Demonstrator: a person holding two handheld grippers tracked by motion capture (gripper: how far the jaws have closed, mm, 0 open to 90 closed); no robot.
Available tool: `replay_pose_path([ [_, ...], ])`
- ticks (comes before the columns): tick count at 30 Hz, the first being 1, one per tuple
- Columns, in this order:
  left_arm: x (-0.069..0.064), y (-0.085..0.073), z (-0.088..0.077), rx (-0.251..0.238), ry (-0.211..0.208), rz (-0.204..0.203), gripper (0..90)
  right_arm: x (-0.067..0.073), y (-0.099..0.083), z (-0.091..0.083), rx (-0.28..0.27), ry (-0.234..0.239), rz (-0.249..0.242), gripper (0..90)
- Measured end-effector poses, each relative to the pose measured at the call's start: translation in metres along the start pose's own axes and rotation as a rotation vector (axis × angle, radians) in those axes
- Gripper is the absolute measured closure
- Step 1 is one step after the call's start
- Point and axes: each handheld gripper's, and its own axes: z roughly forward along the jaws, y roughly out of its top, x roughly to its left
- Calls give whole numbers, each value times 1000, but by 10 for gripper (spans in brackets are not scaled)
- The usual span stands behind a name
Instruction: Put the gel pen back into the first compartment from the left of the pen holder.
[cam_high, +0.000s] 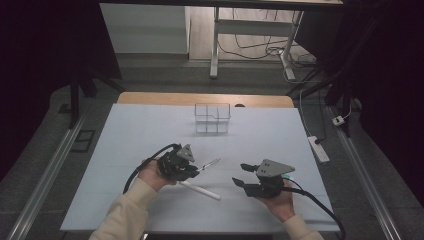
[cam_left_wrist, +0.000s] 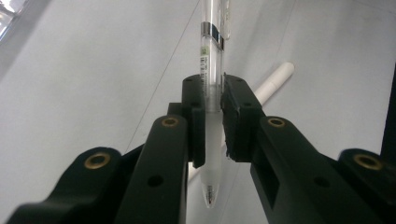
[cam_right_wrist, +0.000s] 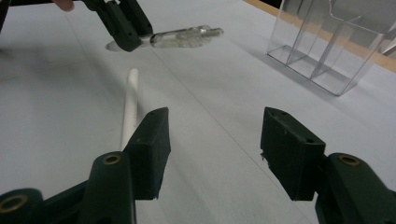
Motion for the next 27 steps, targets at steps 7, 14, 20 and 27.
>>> replay_pose_path([
  [7, -2, 8, 9, 29, 11, 15, 800, 6, 5, 4, 1, 6, -22, 419],
  [14, 0, 10, 14, 32, 8, 10, 800, 5, 5, 8, 3, 20, -11, 416],
  [20, -1, 12, 17, 37, 3, 17, 799, 10, 14, 14, 1, 33, -22, 411],
  [27, -3, 21, 23, 37, -7, 27, 799, 13, 26, 23, 16, 38, -58, 406],
])
